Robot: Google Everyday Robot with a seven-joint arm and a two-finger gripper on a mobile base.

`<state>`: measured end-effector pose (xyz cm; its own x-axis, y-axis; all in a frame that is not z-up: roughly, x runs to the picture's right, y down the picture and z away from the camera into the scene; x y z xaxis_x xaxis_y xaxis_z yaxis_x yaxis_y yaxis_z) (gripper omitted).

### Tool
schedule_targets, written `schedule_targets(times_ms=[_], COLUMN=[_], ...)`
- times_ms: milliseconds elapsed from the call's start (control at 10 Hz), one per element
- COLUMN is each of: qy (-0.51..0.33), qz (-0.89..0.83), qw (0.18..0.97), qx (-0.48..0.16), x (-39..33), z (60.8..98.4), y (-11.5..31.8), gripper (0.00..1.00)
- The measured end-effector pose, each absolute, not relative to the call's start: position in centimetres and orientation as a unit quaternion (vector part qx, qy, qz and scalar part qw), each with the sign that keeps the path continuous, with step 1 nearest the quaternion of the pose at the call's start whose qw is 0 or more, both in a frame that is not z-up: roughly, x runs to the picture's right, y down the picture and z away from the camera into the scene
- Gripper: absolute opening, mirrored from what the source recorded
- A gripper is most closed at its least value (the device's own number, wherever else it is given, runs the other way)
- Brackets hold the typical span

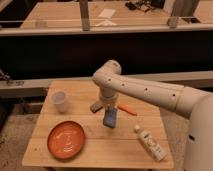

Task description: Place the white sponge in the ceramic cup

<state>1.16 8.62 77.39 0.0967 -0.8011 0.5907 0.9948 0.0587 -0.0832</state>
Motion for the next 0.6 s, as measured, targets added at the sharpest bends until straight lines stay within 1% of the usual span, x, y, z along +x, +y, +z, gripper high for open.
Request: schedule_targets(times_ms=[600], qy=[-0.187], qz=[-0.661], qw=[0.690], qx=[-0.229], x=[-1.3], z=[78.0], y=[6.8], gripper=[0.03])
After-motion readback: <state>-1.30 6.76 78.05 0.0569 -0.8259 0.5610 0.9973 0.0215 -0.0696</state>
